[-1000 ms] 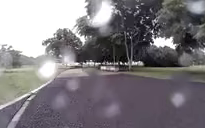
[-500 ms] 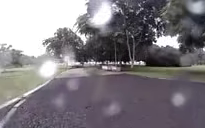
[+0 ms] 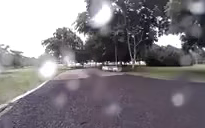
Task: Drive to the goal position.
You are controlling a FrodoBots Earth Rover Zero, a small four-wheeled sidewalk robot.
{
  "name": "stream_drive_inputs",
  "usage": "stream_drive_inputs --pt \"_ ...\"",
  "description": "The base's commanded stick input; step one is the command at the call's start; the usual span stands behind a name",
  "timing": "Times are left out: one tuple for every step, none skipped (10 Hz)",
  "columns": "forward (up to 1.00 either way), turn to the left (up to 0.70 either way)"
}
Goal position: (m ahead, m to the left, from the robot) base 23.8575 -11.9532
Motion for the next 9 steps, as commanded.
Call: stream_drive_inputs --pt "0.7 0.0" --pt "0.7 0.0" --pt "0.7 0.0" --pt "0.7 0.0" --pt "0.7 0.0" --pt "0.7 0.0" --pt "0.7 0.0" --pt "0.7 0.0" --pt "0.7 0.01"
